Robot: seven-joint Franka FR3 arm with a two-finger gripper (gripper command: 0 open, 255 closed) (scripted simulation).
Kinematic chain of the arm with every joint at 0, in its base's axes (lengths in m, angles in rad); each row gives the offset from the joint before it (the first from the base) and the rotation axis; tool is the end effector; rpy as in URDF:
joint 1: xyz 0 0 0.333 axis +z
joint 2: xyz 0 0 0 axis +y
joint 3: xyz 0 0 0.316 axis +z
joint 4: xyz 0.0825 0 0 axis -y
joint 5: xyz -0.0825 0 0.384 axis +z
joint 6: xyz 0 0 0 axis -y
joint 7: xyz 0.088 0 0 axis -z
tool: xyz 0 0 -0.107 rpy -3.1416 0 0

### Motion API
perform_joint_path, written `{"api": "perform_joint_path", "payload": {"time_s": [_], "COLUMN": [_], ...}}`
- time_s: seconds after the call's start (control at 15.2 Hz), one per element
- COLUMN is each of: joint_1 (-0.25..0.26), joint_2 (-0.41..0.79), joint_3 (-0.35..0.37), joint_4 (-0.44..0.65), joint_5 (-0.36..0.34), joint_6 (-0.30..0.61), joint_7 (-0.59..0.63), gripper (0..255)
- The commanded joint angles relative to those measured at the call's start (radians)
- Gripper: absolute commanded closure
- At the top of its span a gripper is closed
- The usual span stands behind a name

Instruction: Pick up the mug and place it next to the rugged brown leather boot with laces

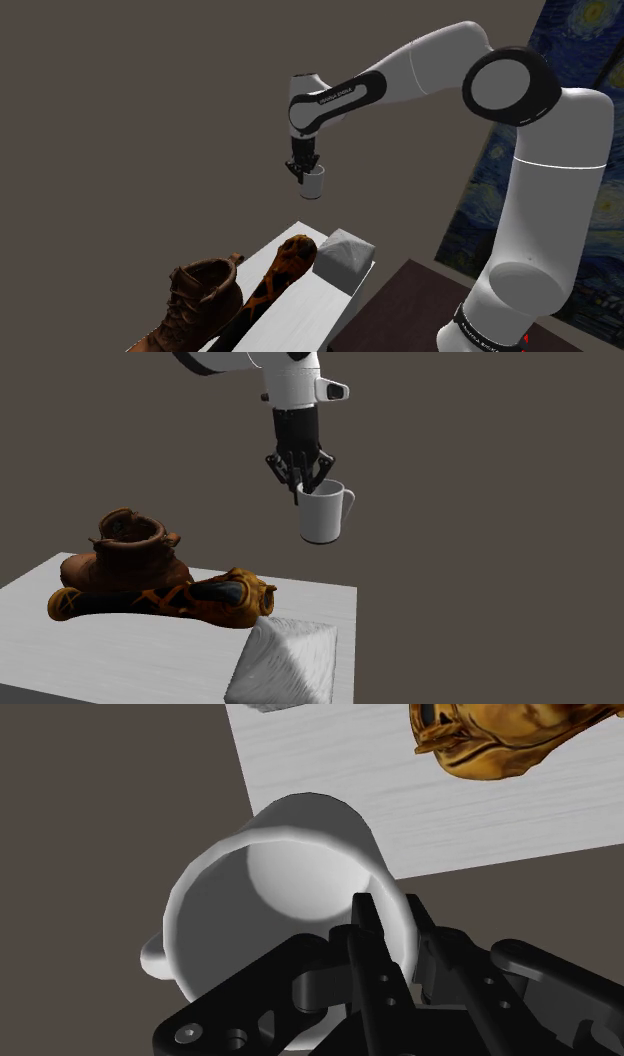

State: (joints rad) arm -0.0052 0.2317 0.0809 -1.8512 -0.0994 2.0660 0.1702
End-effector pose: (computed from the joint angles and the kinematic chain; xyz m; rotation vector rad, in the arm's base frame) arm 0.6131 0.0388 0.3975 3.0707 -0.0746 -0.0112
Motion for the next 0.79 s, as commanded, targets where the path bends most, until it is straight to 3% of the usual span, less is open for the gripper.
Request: {"api": "perform_joint_path", "payload": {"time_s": [0.0,0.73], "joint_1": [0.001,0.001], "joint_2": [-0.010,-0.048], "joint_3": [0.001,0.003], "joint_4": [0.015,0.114], "joint_5": [0.002,0.010], "joint_6": [-0.025,-0.161], "joint_7": [-0.001,-0.014], "gripper": [255,255]}}
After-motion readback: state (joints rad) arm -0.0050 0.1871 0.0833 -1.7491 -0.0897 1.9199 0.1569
